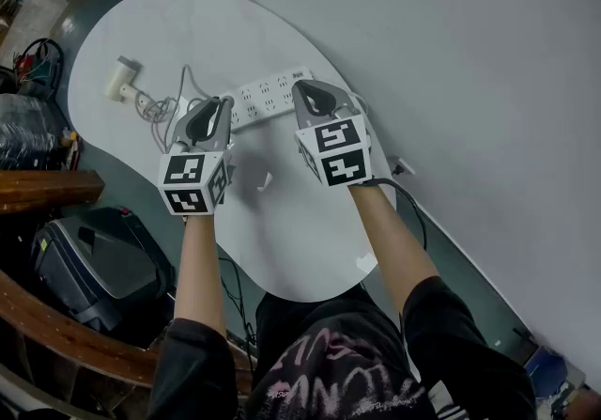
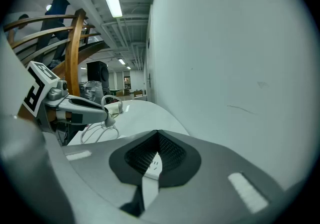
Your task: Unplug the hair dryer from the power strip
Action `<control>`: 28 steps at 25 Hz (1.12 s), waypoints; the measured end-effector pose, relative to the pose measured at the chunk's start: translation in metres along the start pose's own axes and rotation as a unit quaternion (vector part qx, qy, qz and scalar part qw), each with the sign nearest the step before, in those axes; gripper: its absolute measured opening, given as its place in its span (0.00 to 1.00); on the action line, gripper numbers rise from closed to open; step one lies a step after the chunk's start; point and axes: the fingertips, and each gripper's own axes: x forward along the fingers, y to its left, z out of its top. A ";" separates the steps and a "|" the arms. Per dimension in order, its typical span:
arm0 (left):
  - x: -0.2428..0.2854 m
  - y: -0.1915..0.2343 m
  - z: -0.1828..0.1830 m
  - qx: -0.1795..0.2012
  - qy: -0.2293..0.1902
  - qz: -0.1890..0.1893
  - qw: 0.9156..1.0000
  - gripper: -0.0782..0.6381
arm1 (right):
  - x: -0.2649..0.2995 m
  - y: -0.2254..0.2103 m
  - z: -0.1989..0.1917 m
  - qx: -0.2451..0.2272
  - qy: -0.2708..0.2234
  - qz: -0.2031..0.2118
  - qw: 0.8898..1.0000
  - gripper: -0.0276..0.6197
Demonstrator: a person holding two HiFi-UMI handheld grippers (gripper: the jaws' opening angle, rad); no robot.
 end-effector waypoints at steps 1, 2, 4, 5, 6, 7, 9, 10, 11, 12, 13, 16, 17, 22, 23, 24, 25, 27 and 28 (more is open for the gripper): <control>-0.003 0.000 0.002 -0.001 -0.003 0.003 1.000 0.18 | -0.003 -0.001 0.003 -0.002 -0.004 0.000 1.000 0.07; -0.006 -0.001 0.003 -0.002 -0.006 0.006 1.000 0.18 | -0.006 -0.002 0.005 -0.004 -0.007 0.000 1.000 0.07; -0.013 -0.005 0.007 -0.005 -0.012 0.007 1.000 0.18 | -0.014 -0.004 0.008 -0.005 -0.011 0.000 1.000 0.07; -0.017 -0.008 0.009 -0.005 -0.014 0.007 1.000 0.18 | -0.017 -0.004 0.010 -0.005 -0.012 0.000 1.000 0.07; -0.020 -0.009 0.011 -0.005 -0.017 0.008 1.000 0.18 | -0.021 -0.004 0.012 -0.006 -0.014 0.000 1.000 0.07; -0.024 -0.010 0.013 -0.004 -0.020 0.011 1.000 0.18 | -0.025 -0.004 0.014 -0.007 -0.017 0.000 1.000 0.07; -0.031 -0.010 0.016 -0.005 -0.026 0.019 0.999 0.18 | -0.032 -0.003 0.020 -0.012 -0.025 0.000 1.000 0.07; -0.035 -0.010 0.018 -0.007 -0.030 0.023 0.999 0.18 | -0.035 -0.003 0.022 -0.013 -0.028 0.000 1.000 0.07; -0.040 -0.011 0.019 -0.009 -0.033 0.027 0.999 0.18 | -0.039 -0.002 0.024 -0.015 -0.031 0.000 0.999 0.07; -0.044 -0.012 0.021 -0.010 -0.036 0.030 0.999 0.18 | -0.043 -0.002 0.026 -0.015 -0.034 0.000 0.999 0.07; -0.049 -0.014 0.022 -0.010 -0.039 0.033 0.999 0.18 | -0.048 -0.001 0.028 -0.016 -0.037 0.001 0.999 0.07; -0.065 -0.018 0.026 -0.011 -0.049 0.042 0.998 0.18 | -0.063 0.002 0.033 -0.017 -0.047 0.001 0.999 0.07; -0.071 -0.019 0.028 -0.012 -0.053 0.046 0.998 0.18 | -0.068 0.004 0.035 -0.018 -0.051 0.001 0.999 0.07; -0.098 -0.027 0.039 -0.011 -0.071 0.054 0.996 0.18 | -0.092 0.015 0.046 -0.023 -0.066 0.001 0.998 0.07; -0.103 -0.028 0.042 -0.011 -0.075 0.056 0.996 0.18 | -0.097 0.016 0.049 -0.024 -0.070 0.002 0.997 0.07; -0.107 -0.029 0.044 -0.011 -0.079 0.059 0.995 0.18 | -0.102 0.017 0.052 -0.026 -0.072 0.004 0.997 0.07; -0.111 -0.031 0.046 -0.013 -0.082 0.062 0.995 0.18 | -0.107 0.018 0.053 -0.029 -0.075 0.004 0.997 0.07; -0.120 -0.035 0.047 -0.018 -0.087 0.067 0.994 0.18 | -0.116 0.018 0.054 -0.033 -0.080 0.003 0.996 0.07; -0.124 -0.036 0.048 -0.020 -0.090 0.069 0.993 0.18 | -0.121 0.017 0.054 -0.034 -0.082 0.002 0.996 0.07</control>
